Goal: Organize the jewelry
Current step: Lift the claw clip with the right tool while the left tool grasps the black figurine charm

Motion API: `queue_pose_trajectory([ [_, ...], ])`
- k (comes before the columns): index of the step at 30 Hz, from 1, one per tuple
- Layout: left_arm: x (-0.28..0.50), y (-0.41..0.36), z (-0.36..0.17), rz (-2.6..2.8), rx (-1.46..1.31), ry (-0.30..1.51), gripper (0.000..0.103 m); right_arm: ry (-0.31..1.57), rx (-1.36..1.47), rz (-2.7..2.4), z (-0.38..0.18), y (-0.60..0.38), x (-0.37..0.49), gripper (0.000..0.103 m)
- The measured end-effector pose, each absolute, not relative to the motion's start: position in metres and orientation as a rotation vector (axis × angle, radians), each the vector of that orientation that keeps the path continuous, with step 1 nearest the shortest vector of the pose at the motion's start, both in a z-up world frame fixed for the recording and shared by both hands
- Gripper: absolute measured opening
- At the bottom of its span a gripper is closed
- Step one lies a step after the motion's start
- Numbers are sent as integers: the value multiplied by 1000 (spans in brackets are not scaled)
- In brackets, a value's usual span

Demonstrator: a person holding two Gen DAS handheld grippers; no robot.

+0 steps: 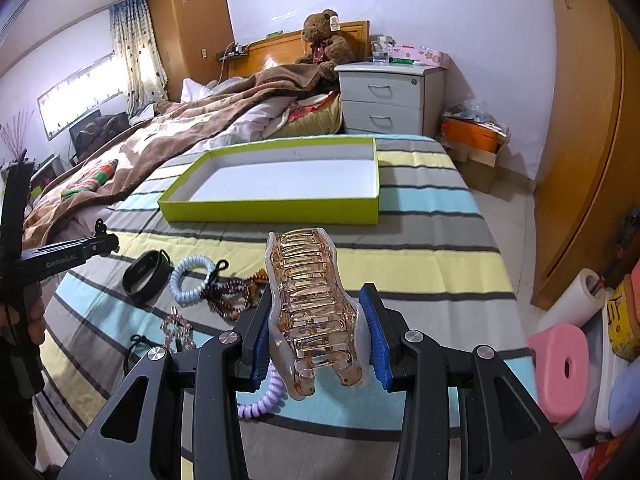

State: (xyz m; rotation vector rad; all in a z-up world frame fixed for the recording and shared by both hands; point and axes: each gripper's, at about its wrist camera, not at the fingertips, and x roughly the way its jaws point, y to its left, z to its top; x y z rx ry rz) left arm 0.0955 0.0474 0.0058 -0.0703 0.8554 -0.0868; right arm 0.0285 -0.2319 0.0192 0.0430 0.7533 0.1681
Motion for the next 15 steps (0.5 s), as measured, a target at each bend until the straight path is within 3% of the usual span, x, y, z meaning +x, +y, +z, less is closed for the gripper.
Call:
queue_pose_trajectory([
  [15, 133, 32, 42, -136, -60, 801, 21, 706, 37, 161, 52, -231, 74, 42],
])
